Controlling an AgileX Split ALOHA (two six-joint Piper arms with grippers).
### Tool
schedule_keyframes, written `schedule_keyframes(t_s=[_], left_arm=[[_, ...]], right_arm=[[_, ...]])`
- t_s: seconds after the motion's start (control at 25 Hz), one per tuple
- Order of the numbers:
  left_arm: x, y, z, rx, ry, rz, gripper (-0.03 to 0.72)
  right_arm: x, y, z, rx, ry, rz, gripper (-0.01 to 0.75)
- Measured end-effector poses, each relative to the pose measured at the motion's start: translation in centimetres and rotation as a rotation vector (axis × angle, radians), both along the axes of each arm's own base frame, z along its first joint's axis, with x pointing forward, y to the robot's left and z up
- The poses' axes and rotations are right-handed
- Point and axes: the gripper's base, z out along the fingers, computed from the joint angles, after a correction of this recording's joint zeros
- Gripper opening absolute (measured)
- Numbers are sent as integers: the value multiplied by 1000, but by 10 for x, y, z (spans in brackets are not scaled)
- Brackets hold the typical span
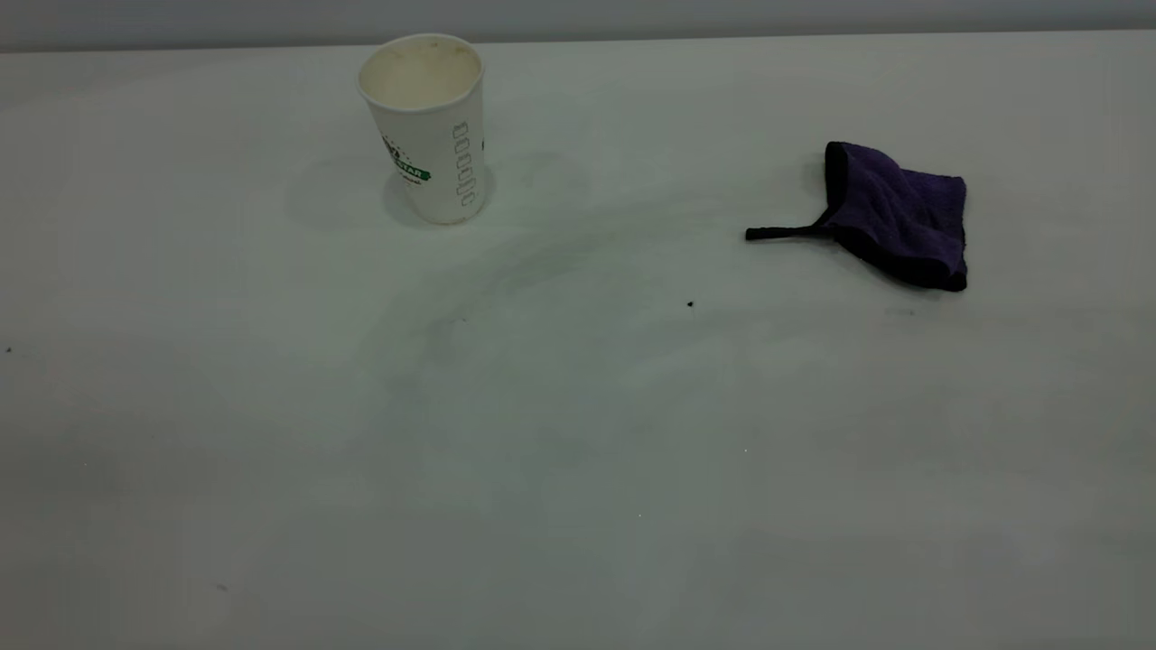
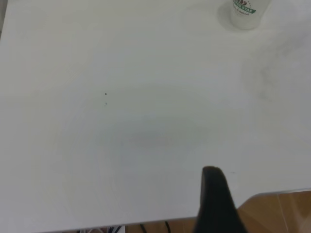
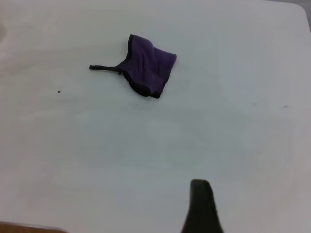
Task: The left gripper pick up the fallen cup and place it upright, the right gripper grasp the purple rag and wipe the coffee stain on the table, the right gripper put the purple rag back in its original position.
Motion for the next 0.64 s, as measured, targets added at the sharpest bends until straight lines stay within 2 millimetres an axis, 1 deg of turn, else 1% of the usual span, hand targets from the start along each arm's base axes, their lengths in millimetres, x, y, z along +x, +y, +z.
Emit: schedule_keyframes(t_s=[0.32,0.64], left_arm=[[0,0,0,0,0,0,542],[0,0,0,0,0,0,542]], right_arm=[[0,4,0,36,2,23,535],[0,4,0,37,2,24,477]])
